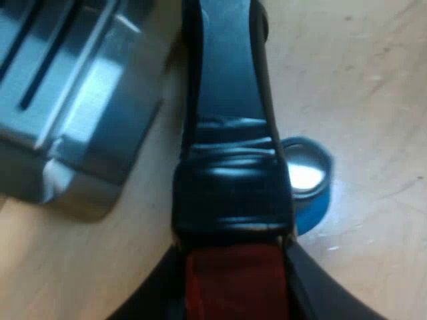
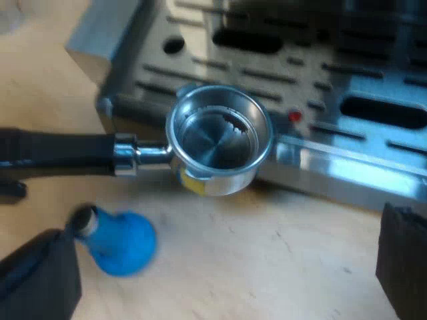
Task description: Put the handle in the coffee machine
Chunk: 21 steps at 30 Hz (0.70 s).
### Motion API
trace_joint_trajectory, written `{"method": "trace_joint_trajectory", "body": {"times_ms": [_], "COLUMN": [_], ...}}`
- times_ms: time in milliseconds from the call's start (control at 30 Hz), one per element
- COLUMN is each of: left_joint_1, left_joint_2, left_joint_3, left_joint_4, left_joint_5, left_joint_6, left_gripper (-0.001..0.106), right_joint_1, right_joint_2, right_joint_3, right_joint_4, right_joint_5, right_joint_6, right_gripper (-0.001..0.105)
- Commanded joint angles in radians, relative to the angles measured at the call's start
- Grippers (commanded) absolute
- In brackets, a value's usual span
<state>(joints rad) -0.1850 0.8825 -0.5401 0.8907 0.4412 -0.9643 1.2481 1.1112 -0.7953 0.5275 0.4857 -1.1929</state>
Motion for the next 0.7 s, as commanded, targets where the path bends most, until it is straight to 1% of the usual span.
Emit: {"method": "trace_joint_trajectory", "body": {"times_ms": [33, 100, 167, 200, 233, 267, 300, 367, 400, 433, 467, 533, 633, 700], "left_joint_1": [0.043, 0.062, 0.110, 0.115, 0.128, 0.130, 0.142, 0.163, 0.176, 0.201, 0.214, 0.245, 0.263, 0.265], "left_joint_2": [-0.006, -0.006, -0.006, -0.006, -0.006, -0.006, -0.002, 0.018, 0.034, 0.058, 0.068, 0.091, 0.112, 0.144], "left_joint_3": [-0.021, -0.027, -0.052, -0.055, -0.060, -0.061, -0.062, -0.067, -0.073, -0.088, -0.098, -0.131, -0.156, -0.193], "left_joint_4": [-0.035, -0.029, -0.022, -0.022, -0.025, -0.029, -0.042, -0.051, -0.051, -0.046, -0.046, -0.038, -0.026, 0.006], "left_joint_5": [0.055, 0.068, 0.119, 0.125, 0.141, 0.143, 0.148, 0.148, 0.152, 0.183, 0.193, 0.224, 0.244, 0.247], "left_joint_6": [0.015, 0.024, 0.028, 0.031, 0.038, 0.043, 0.051, 0.061, 0.069, 0.076, 0.076, 0.075, 0.092, 0.147], "left_gripper": [0.000, 0.000, 0.000, 0.000, 0.000, 0.000, 0.000, 0.000, 0.000, 0.000, 0.000, 0.000, 0.000, 0.000], "right_joint_1": [0.000, 0.000, 0.000, 0.000, 0.000, 0.000, 0.000, 0.002, 0.003, 0.005, 0.009, 0.027, 0.049, 0.063], "right_joint_2": [-0.001, -0.001, 0.011, 0.012, 0.018, 0.029, 0.040, 0.060, 0.080, 0.097, 0.110, 0.145, 0.189, 0.222], "right_joint_3": [-0.004, -0.002, 0.005, 0.006, 0.007, 0.009, 0.011, 0.012, 0.015, 0.020, 0.024, 0.038, 0.063, 0.075], "right_joint_4": [-0.053, -0.059, -0.093, -0.098, -0.108, -0.128, -0.149, -0.194, -0.245, -0.302, -0.327, -0.431, -0.580, -0.662], "right_joint_5": [0.004, -0.021, -0.021, -0.021, -0.021, -0.007, 0.019, 0.059, 0.081, 0.095, 0.103, 0.180, 0.269, 0.317], "right_joint_6": [0.003, 0.003, -0.002, -0.007, -0.022, -0.028, -0.028, -0.029, -0.050, -0.072, -0.092, -0.164, -0.211, -0.235], "right_gripper": [0.091, 0.091, 0.090, 0.089, 0.087, 0.083, 0.077, 0.071, 0.070, 0.070, 0.070, 0.070, 0.070, 0.070]}}
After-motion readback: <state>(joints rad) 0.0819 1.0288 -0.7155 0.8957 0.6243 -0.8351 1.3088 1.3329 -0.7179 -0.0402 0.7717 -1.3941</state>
